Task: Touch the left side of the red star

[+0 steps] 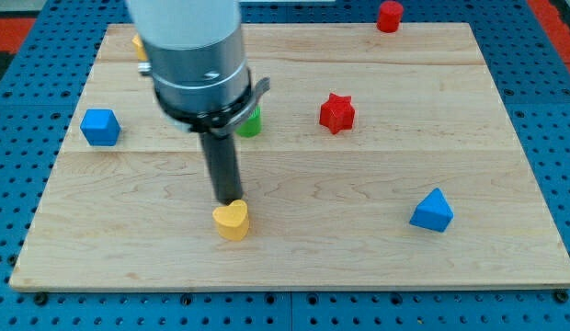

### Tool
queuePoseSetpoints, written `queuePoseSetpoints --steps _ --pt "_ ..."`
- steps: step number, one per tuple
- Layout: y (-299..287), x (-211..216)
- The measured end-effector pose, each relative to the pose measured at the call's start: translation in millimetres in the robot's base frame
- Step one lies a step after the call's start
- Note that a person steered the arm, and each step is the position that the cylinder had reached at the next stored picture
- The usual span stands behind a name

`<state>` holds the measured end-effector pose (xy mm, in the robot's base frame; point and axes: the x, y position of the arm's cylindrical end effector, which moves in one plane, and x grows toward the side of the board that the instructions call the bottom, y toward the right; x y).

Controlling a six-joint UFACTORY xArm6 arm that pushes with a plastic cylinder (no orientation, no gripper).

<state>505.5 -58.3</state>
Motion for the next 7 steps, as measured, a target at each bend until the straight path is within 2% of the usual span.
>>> queuePoseSetpoints --steps 1,2,5,6,7 --pt "61 -29" --pt "108 -29" --pt "102 -49" --pt "146 -51" --pt "176 -77"
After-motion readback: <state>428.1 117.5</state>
